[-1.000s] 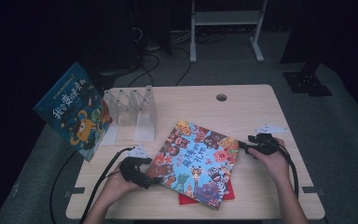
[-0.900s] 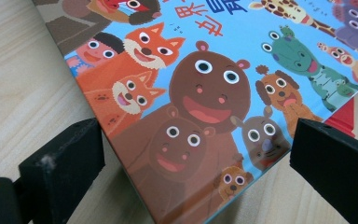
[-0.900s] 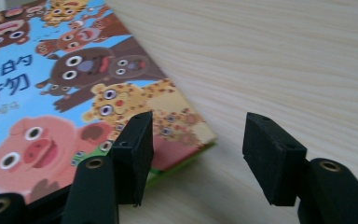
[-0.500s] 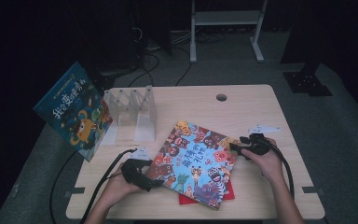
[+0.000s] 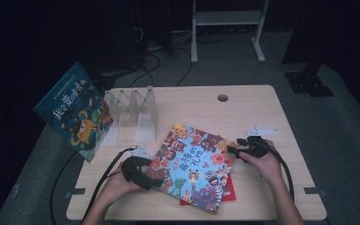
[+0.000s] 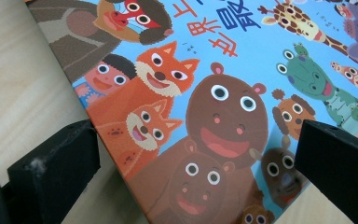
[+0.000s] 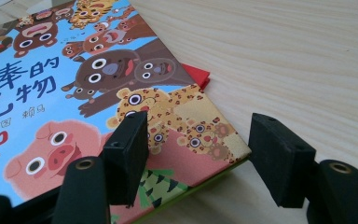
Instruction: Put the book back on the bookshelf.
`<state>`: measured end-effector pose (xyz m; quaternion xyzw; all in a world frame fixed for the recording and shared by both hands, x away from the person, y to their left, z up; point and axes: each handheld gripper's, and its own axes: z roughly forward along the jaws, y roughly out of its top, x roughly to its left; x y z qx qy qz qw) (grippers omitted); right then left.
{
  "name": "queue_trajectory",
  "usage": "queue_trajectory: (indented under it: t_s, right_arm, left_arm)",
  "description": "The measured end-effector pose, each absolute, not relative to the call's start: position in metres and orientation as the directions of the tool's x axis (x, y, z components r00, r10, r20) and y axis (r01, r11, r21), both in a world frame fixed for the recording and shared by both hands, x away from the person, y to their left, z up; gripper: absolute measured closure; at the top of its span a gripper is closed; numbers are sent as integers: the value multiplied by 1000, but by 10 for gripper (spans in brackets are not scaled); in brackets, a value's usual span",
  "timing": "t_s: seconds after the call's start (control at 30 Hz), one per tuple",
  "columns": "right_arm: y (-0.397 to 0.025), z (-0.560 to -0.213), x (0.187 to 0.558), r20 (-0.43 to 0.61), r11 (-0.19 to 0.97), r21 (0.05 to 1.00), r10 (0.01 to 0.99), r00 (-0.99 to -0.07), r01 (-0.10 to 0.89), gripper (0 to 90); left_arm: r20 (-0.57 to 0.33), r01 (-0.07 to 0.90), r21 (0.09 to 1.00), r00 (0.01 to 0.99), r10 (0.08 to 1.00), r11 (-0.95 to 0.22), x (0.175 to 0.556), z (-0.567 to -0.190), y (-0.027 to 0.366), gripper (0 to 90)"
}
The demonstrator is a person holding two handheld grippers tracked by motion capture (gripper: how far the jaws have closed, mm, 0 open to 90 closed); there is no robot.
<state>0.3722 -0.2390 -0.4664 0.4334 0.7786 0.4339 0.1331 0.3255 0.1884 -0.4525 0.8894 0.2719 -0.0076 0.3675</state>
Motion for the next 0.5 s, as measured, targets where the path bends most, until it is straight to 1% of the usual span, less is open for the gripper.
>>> queue_trajectory:
  t_s: [0.2, 0.3, 0.5]
  right_arm:
    - [-238, -465, 362, 166, 266, 787, 778, -607, 556, 373]
    - [-238, -465, 359, 163, 276, 784, 773, -613, 556, 372]
    - [-237, -464, 358, 153, 282, 786, 774, -615, 550, 371]
  left_arm:
    - [-252, 511, 636, 846, 470, -579, 318, -450, 192, 0]
    - [-234, 497, 636, 853, 467, -590, 318, -450, 191, 0]
    - [-219, 493, 648, 851, 478, -581, 331, -450, 185, 0]
